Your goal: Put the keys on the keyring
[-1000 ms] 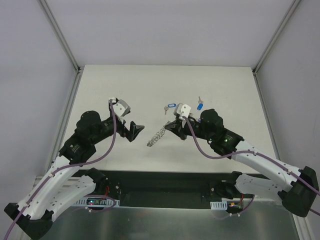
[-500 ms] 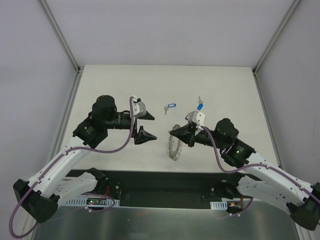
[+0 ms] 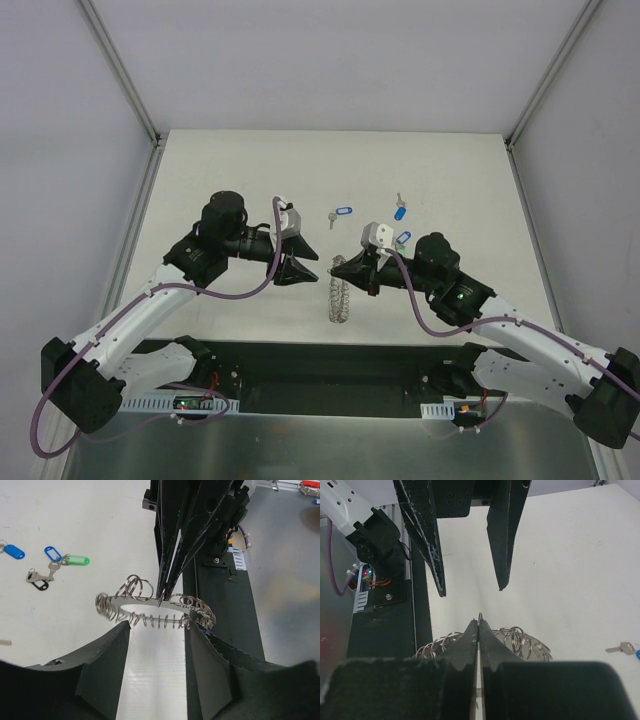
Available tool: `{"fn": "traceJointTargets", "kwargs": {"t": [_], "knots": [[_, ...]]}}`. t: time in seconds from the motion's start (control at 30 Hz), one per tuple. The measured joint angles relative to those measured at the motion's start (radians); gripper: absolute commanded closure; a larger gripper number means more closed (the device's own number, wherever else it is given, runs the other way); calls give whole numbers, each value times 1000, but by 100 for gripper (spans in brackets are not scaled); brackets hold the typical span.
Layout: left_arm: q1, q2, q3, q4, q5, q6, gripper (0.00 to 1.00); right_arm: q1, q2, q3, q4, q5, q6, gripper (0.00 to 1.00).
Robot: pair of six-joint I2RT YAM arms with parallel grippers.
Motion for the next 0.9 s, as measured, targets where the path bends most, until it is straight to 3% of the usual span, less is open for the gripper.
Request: {"fn": "traceJointTargets", "kwargs": {"t": [0.9], "knots": [[-29,16,-42,97,-23,-50,73,11,56,0,75,-47,44,99]]}}
